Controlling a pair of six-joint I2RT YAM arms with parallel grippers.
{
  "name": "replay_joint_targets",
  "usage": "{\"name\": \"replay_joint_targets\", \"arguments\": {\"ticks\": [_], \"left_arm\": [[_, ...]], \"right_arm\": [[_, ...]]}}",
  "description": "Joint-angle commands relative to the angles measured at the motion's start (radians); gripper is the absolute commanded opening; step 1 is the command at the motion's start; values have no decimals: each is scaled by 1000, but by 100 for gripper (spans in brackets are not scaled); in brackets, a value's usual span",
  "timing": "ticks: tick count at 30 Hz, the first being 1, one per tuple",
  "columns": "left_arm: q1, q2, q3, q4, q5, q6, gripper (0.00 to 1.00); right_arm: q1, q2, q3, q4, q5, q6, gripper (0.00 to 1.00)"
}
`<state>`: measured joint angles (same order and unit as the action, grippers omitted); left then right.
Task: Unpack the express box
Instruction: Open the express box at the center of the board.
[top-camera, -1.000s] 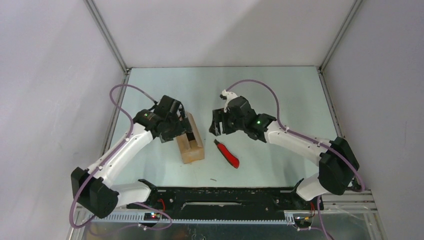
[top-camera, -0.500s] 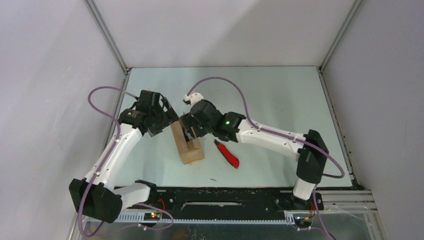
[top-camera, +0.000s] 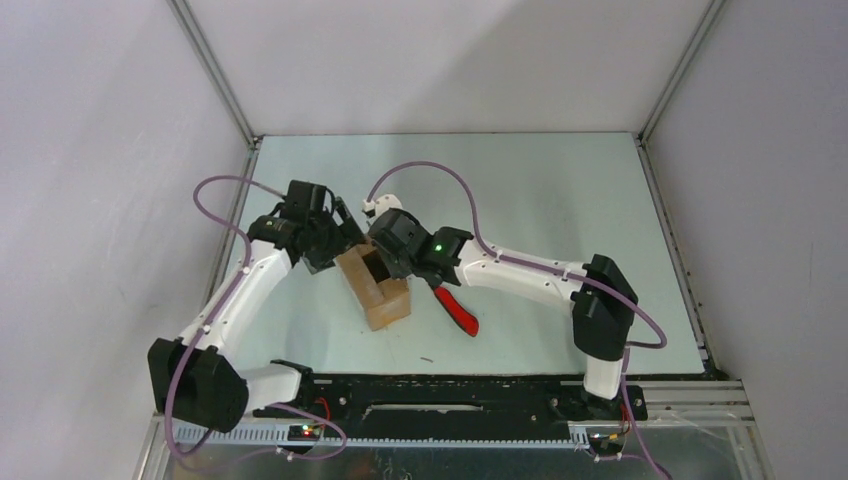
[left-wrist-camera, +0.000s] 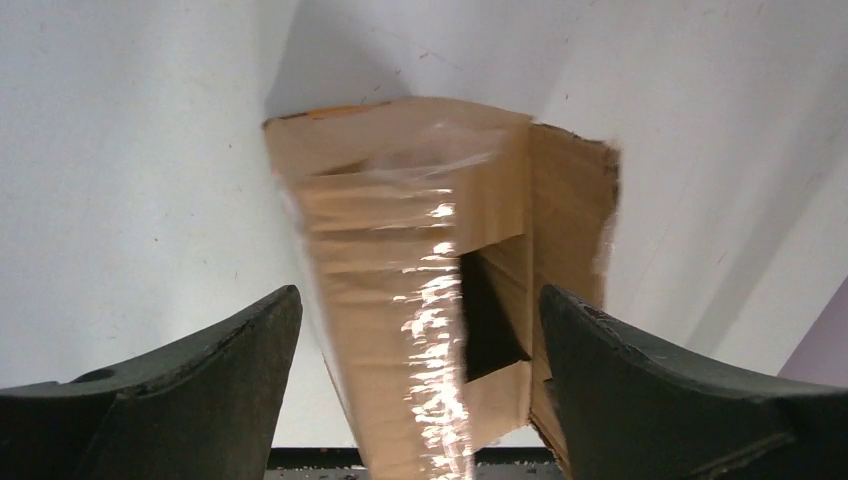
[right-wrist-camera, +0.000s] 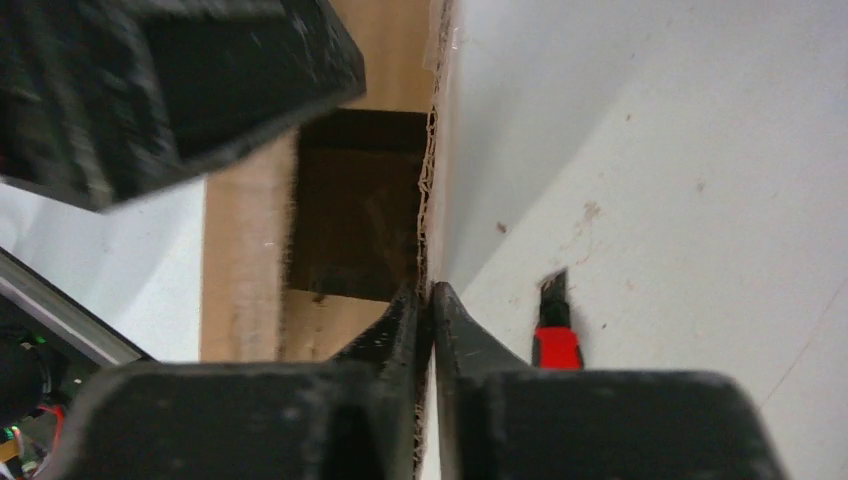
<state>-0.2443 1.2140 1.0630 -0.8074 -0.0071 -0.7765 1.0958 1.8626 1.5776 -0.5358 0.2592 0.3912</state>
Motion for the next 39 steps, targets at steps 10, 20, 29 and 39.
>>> {"name": "replay_joint_targets", "arguments": {"ticks": [10, 20, 29, 39], "left_arm": [[0, 19, -54, -9, 44, 28, 84], [-2, 27, -3, -106, -28, 22, 75], [-2, 9, 8, -90, -5, 19, 36], [-1, -59, -96, 100, 55, -6, 30]], "right_arm": [[19, -104, -48, 102, 179, 54, 0], [40, -183, -82, 207, 336, -19, 0], [21, -225, -127, 268, 349, -40, 0], [-87, -294, -226, 376, 32, 84, 0]]}}
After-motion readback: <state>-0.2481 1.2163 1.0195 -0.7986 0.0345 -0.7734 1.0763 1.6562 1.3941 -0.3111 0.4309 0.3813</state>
